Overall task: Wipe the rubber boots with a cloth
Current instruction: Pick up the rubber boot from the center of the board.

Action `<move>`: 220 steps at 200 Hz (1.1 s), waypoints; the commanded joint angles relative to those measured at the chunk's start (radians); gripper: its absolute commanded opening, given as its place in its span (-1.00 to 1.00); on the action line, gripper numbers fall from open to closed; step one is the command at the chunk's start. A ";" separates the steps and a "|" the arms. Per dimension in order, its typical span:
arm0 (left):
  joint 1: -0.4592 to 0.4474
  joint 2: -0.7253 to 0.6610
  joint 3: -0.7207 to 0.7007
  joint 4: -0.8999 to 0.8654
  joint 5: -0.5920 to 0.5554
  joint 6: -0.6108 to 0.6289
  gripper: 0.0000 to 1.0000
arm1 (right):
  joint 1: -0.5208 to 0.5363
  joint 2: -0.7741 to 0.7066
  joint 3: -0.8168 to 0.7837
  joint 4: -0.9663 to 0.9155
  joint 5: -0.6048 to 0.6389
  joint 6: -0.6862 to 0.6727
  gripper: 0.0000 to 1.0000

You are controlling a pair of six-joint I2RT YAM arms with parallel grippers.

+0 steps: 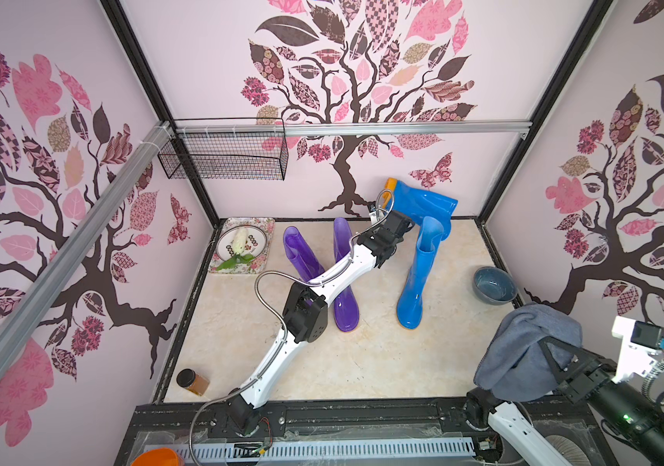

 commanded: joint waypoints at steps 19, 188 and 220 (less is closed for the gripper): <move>0.001 -0.172 0.128 0.285 -0.066 0.098 -1.00 | 0.004 -0.024 -0.006 0.038 0.001 -0.012 -0.99; -0.456 -0.959 -0.726 0.398 -0.322 0.395 -1.00 | 0.016 0.106 0.168 -0.010 0.179 -0.035 -1.00; -0.552 -1.146 -1.021 0.254 -0.400 0.284 -1.00 | 0.041 0.187 0.367 -0.070 0.245 -0.038 -1.00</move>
